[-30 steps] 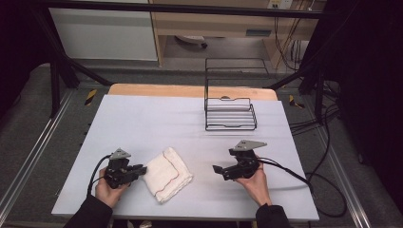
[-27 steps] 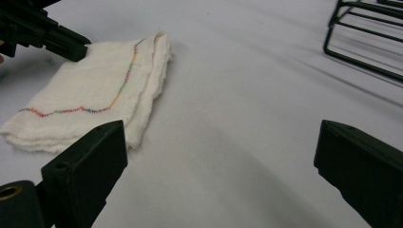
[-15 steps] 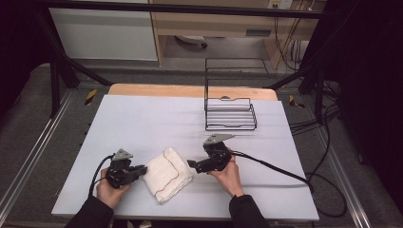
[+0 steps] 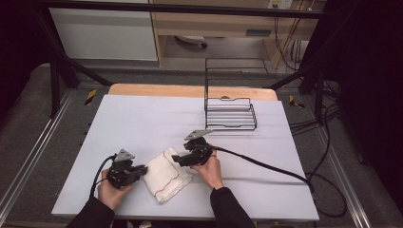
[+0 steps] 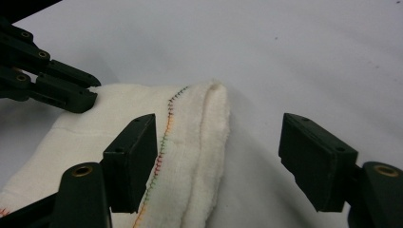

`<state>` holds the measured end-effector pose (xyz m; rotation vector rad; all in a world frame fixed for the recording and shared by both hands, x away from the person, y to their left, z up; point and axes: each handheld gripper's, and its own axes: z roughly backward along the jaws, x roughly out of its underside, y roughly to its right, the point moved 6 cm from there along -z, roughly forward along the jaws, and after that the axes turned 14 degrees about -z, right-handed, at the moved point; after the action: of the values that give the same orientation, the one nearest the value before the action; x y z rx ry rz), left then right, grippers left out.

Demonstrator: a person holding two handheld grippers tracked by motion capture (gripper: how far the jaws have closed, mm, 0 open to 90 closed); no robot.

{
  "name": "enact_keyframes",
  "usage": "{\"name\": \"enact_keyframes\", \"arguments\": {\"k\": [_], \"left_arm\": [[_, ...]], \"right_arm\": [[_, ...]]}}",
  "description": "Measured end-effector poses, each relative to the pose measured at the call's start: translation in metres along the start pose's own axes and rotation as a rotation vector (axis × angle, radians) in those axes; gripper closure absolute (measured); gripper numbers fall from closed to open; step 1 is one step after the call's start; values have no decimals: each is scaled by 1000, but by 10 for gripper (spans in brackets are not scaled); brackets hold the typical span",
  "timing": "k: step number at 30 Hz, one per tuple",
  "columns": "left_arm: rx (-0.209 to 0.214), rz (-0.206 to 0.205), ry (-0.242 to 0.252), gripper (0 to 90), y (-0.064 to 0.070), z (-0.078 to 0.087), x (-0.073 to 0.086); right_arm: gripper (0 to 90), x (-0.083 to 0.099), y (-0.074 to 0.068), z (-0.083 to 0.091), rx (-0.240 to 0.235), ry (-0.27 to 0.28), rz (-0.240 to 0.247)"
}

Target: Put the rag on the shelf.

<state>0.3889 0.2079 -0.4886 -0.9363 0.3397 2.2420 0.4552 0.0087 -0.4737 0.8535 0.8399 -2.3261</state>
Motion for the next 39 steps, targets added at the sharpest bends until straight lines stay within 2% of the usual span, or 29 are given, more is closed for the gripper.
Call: {"name": "enact_keyframes", "arguments": {"k": [11, 13, 18, 19, 20, 22, 31, 34, 39], "left_arm": [[2, 3, -6, 801, 0, 0, 0], [9, 11, -5, 805, -1, 1, -1], [17, 16, -4, 809, -2, 1, -1], [17, 15, -5, 810, -2, 1, -1], [17, 14, -6, 811, -2, 1, -1], [18, 19, -5, 812, -2, 1, -2], [4, 25, -2, 820, -7, -4, -9], [3, 34, 0, 821, -8, -9, -15], [-3, 32, 15, 821, -8, -22, -30]], "right_arm": [[505, 1, -5, -30, -8, -73, 22], [535, 2, -5, -31, -15, -74, 16], [708, 4, -7, -31, -50, -106, -24], [708, 4, -7, -31, -50, -106, -24], [777, 4, -8, -30, -54, -112, -35], [812, 4, -9, -28, -49, -114, -36], [829, 7, -11, -17, 6, -116, -30], [830, 10, -10, -11, 20, -113, -50], [825, 19, -3, 4, 70, -93, -105]]}}
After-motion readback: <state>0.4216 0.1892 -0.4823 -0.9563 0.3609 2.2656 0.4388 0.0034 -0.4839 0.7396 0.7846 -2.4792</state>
